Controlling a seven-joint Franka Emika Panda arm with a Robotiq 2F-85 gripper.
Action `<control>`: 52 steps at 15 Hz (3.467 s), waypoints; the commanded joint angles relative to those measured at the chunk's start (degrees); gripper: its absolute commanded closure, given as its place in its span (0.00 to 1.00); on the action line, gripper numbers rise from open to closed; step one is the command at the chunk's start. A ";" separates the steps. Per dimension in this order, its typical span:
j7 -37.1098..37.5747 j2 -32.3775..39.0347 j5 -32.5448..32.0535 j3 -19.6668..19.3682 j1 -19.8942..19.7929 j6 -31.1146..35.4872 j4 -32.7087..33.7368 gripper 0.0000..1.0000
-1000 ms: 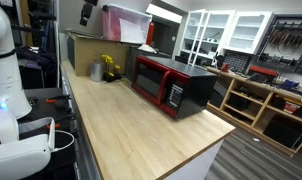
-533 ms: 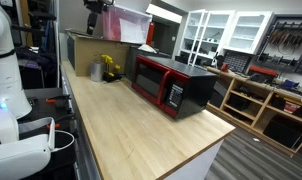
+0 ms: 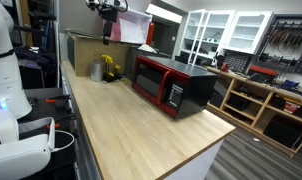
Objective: Open the microwave door
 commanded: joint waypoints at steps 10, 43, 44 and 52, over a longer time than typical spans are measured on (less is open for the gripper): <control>-7.59 21.54 -13.95 -7.75 -5.18 19.85 8.29 0.00; -19.38 47.58 -11.27 -12.89 -6.30 28.65 32.76 0.00; -19.92 48.03 -11.14 -13.01 -6.35 28.68 33.62 0.00; -25.60 47.59 -4.30 -10.24 -7.94 25.54 34.13 0.73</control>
